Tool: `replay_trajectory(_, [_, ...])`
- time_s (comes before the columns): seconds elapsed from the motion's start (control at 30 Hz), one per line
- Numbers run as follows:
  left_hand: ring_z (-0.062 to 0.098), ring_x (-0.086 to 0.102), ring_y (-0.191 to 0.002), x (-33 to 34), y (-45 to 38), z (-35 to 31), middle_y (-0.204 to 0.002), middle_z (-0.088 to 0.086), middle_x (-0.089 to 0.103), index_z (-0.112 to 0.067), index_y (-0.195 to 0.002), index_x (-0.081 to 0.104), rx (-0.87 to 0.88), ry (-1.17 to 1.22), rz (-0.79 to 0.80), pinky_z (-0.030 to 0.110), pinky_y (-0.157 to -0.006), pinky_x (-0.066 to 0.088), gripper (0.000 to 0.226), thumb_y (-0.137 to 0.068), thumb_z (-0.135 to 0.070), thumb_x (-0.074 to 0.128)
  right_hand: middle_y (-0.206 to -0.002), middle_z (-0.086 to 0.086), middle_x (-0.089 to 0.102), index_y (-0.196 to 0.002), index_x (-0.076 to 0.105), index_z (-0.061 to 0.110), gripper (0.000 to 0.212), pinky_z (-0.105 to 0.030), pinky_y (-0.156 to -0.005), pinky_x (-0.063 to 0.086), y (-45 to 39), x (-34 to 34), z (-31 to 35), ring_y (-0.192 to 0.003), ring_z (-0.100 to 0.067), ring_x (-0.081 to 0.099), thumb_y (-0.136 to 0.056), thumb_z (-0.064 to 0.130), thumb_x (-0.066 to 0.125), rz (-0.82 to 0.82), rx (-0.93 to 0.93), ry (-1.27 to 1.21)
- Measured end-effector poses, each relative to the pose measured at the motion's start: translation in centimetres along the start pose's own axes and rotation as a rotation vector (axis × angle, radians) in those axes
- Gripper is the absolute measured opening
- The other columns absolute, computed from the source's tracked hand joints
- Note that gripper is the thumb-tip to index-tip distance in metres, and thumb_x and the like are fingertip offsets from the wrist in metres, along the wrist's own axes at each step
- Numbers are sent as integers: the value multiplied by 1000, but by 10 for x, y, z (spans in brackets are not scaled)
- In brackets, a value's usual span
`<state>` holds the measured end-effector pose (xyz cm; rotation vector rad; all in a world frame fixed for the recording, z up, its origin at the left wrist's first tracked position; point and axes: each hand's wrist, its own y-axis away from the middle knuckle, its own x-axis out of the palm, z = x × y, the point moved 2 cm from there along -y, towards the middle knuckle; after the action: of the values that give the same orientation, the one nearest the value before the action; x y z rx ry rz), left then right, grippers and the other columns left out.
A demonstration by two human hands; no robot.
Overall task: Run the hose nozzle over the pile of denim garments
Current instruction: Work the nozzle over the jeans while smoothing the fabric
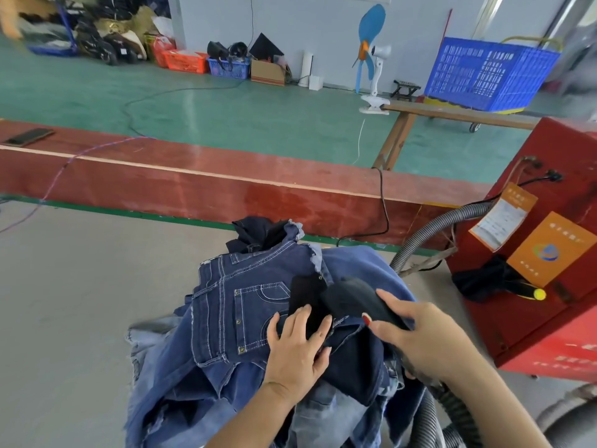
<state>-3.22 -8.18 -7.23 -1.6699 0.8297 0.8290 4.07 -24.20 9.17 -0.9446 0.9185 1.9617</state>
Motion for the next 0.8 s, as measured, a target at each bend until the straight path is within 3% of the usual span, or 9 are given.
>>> replay_trajectory(0.07, [22, 65, -103, -1, 0, 0, -116, 10, 65, -29, -113, 72, 0, 7, -4, 58, -90, 46, 56, -59, -37, 87, -108, 18, 65, -142, 33, 51, 57, -26, -69, 48, -5, 6, 9, -78, -8, 61, -90, 53, 55, 0, -9, 72])
replay_trajectory(0.17, [21, 65, -102, -4, 0, 0, -116, 10, 65, -29, -112, 73, -6, 21, -5, 58, -90, 46, 56, -58, -35, 88, -119, 12, 65, -145, 31, 46, 54, -27, -69, 49, -15, 13, 24, -88, -12, 61, -95, 49, 51, -57, -70, 93])
replay_trajectory(0.23, [22, 66, -101, -5, 0, 0, -116, 10, 65, -30, -112, 73, -8, 24, 3, 57, -89, 47, 57, -58, -35, 89, -122, 13, 63, -146, 32, 44, 54, -27, -67, 48, -19, 12, 30, -93, -12, 63, -95, 46, 51, -111, -100, 15])
replay_trajectory(0.3, [21, 61, -103, -6, 0, 0, -117, 10, 65, -30, -112, 73, -7, 20, -4, 57, -89, 47, 57, -57, -36, 89, -112, 19, 65, -144, 33, 48, 55, -28, -65, 49, -18, 5, 28, -85, -9, 64, -93, 49, 54, -173, -104, -96])
replay_trajectory(0.4, [18, 48, -107, -5, -1, 1, -117, 11, 65, -30, -112, 73, 0, 24, -37, 57, -89, 47, 57, -58, -35, 88, -118, 23, 63, -139, 36, 55, 57, -28, -72, 49, -11, -5, 14, -85, -10, 63, -86, 57, 58, -210, -57, -193])
replay_trajectory(0.47, [18, 48, -107, -4, -1, 1, -117, 11, 65, -29, -112, 72, -3, 31, -40, 57, -90, 47, 57, -58, -35, 88, -121, 19, 62, -138, 38, 54, 59, -28, -76, 49, -6, -5, 5, -92, -11, 63, -84, 57, 60, -163, -31, -155])
replay_trajectory(0.6, [18, 47, -109, -2, 0, 0, -116, 11, 65, -29, -111, 73, -8, 43, -48, 58, -91, 45, 54, -59, -34, 87, -115, 17, 65, -140, 34, 54, 58, -26, -71, 46, -1, 3, 6, -85, -8, 60, -88, 55, 57, 10, -24, 39])
replay_trajectory(0.7, [18, 47, -110, -2, -1, 0, -116, 11, 65, -28, -112, 73, -14, 41, -39, 58, -92, 44, 55, -59, -33, 87, -112, 16, 66, -142, 29, 53, 53, -27, -70, 50, -7, 10, 20, -93, -11, 62, -93, 54, 49, -63, -81, 205])
replay_trajectory(0.8, [21, 60, -106, -3, 0, 0, -117, 11, 65, -29, -112, 73, -15, 32, -8, 58, -91, 44, 56, -58, -33, 89, -118, 12, 65, -146, 30, 45, 52, -28, -69, 49, -17, 17, 32, -98, -13, 62, -96, 50, 47, -118, -123, 176])
